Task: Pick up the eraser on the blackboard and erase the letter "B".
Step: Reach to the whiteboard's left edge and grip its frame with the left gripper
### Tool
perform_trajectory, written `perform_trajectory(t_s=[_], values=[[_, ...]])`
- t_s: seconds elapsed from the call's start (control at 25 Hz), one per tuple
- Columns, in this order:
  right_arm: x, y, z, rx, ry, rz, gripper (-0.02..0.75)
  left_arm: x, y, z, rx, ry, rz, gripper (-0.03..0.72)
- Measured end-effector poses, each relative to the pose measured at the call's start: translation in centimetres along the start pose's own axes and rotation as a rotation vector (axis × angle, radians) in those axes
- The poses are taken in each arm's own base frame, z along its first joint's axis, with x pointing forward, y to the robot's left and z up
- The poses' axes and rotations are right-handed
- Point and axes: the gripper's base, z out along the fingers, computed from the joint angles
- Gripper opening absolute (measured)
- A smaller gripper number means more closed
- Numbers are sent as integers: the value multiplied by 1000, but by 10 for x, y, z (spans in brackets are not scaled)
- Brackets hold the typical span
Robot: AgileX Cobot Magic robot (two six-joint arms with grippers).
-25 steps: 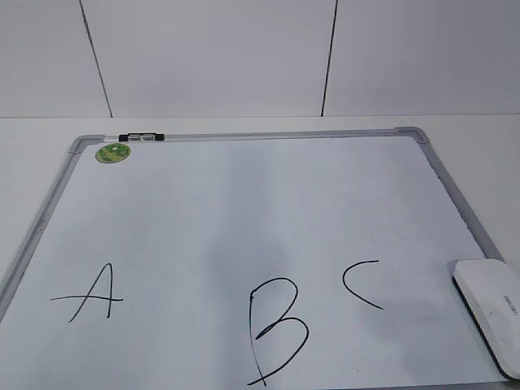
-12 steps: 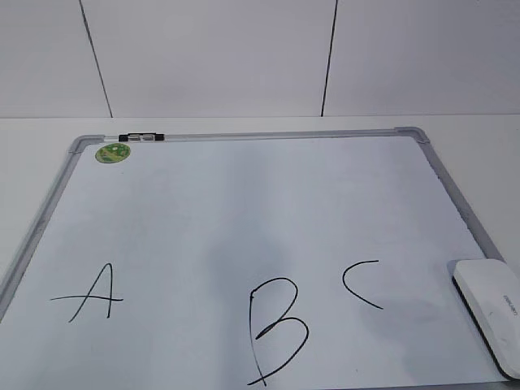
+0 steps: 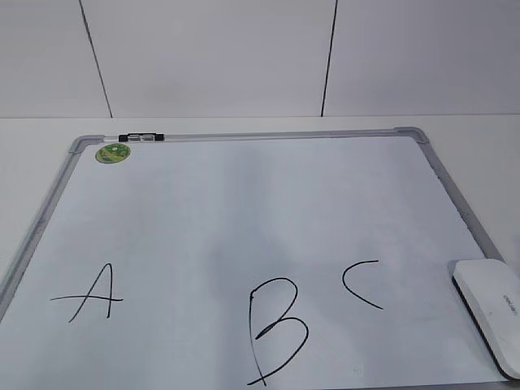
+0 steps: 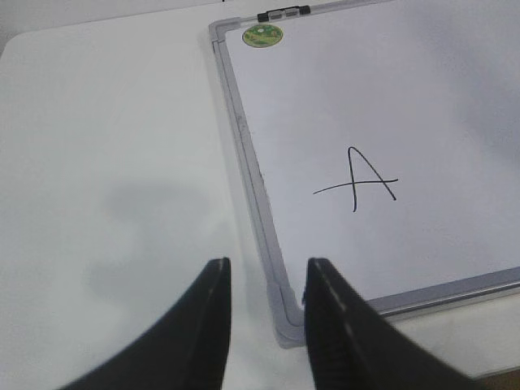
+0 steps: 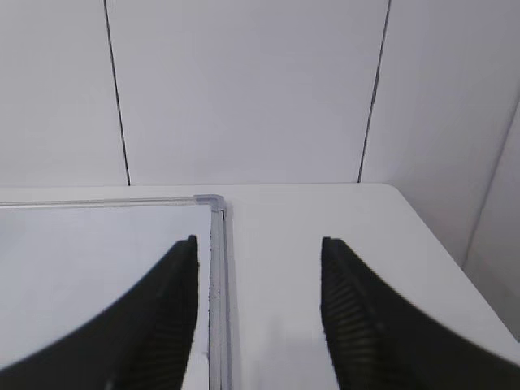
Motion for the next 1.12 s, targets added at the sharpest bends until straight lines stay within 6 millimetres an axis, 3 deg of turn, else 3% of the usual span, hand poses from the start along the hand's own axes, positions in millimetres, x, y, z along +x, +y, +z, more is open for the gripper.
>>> perform_trajectory(t_s=[0.24,0.48,0.92,1.12], values=[[-24,-5,-23,10,191,-7,410,0,0,0,0,0,0,239],[-41,-7,-42,10,222,7,410,0,0,0,0,0,0,239],[-22,2,-51,-75,458,78,410,0,0,0,0,0,0,239],[-22,5,-51,-107,465,102,410,0,0,0,0,0,0,239]])
